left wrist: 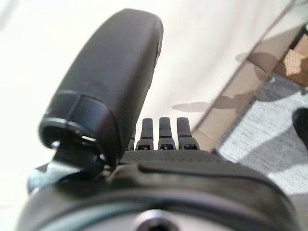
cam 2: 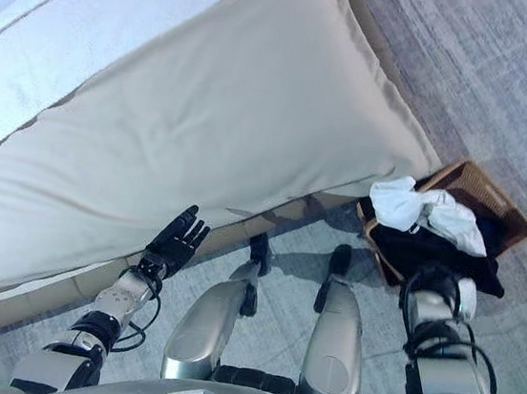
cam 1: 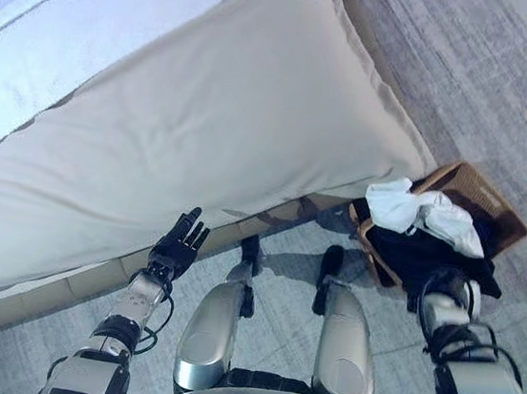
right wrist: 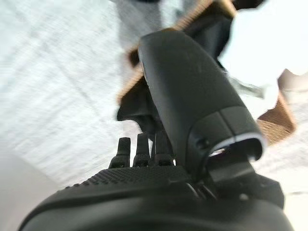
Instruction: Pick up the clothes from the bed and place them into the basket
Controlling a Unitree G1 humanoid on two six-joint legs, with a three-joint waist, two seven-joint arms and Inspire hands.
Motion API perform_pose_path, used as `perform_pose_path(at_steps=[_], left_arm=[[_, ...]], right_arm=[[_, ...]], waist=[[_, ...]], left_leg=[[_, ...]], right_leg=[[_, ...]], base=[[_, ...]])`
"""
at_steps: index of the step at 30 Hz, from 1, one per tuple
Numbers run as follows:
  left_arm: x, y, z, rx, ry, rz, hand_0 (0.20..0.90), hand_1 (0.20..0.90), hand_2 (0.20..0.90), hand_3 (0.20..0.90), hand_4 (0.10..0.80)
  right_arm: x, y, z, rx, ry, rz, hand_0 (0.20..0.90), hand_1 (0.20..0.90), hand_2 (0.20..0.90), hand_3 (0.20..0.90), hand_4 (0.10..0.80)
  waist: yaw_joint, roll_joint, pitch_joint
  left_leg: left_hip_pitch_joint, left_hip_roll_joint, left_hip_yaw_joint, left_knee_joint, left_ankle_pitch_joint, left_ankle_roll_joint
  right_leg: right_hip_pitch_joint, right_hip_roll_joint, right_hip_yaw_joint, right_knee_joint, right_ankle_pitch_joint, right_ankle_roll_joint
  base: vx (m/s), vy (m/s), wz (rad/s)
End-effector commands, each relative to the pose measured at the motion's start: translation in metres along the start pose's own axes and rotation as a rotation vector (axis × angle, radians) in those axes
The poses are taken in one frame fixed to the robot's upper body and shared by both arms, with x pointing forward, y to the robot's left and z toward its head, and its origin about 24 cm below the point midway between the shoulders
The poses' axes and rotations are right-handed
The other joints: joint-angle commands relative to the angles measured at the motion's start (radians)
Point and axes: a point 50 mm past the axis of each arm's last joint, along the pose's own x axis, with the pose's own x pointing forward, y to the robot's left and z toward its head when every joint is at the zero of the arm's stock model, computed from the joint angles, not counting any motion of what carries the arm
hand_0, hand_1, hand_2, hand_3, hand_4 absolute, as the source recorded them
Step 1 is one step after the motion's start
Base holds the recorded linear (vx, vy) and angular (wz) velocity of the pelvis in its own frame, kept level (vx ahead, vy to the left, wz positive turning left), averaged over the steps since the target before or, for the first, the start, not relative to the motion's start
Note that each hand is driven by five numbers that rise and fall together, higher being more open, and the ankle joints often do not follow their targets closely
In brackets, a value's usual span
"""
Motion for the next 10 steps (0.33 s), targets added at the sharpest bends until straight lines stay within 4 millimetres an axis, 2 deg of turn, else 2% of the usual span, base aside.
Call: perform_pose_path(at_steps=[1, 2, 5, 6, 10], left_arm=[[-0.020, 0.048, 0.015, 0.038, -0.048, 0.122, 0.900, 0.900, 0.900, 0.900, 0.800], [-0.026, 0.062, 0.009, 0.047, -0.036, 0.170, 0.900, 0.900, 0.900, 0.900, 0.800], [-0.035, 0.078, 0.004, 0.073, -0.017, 0.233, 0.900, 0.900, 0.900, 0.900, 0.800], [-0.040, 0.089, -0.002, 0.098, 0.009, 0.284, 0.900, 0.900, 0.900, 0.900, 0.800], [-0.049, 0.104, -0.006, 0.130, 0.048, 0.346, 0.900, 0.900, 0.900, 0.900, 0.800]], right_arm=[[0.000, 0.000, -0.044, -0.120, 0.078, 0.010, 0.900, 0.900, 0.900, 0.900, 0.800], [-0.005, 0.009, -0.064, -0.133, 0.120, 0.049, 0.900, 0.900, 0.900, 0.900, 0.800], [-0.013, 0.020, -0.087, -0.149, 0.161, 0.114, 0.900, 0.900, 0.900, 0.900, 0.800], [-0.019, 0.031, -0.100, -0.138, 0.159, 0.211, 0.900, 0.900, 0.900, 0.900, 0.800], [-0.038, 0.061, -0.117, -0.038, 0.143, 0.481, 0.900, 0.900, 0.900, 0.900, 0.800]], waist=[[0.006, -0.106, -0.199], [0.012, -0.126, -0.242], [0.019, -0.147, -0.298], [0.022, -0.156, -0.337], [0.010, -0.172, -0.391]], left_leg=[[0.045, -0.063, 0.078, 0.027, -0.144, 0.042], [0.083, -0.059, 0.079, 0.003, -0.145, 0.042], [0.129, -0.054, 0.075, -0.025, -0.150, 0.042], [0.155, -0.053, 0.073, -0.032, -0.160, 0.044], [0.203, -0.055, 0.085, -0.032, -0.179, 0.052]], right_leg=[[0.065, 0.010, -0.007, -0.142, 0.065, 0.032], [0.102, 0.014, -0.006, -0.174, 0.082, 0.040], [0.148, 0.020, -0.009, -0.205, 0.092, 0.044], [0.181, 0.027, -0.012, -0.215, 0.089, 0.043], [0.227, 0.037, -0.006, -0.204, 0.063, 0.030]], base=[[0.258, 0.129, 0.03], [0.231, 0.111, 0.05], [0.184, 0.098, 0.02], [0.213, 0.146, -0.06], [0.089, 0.088, -0.04]])
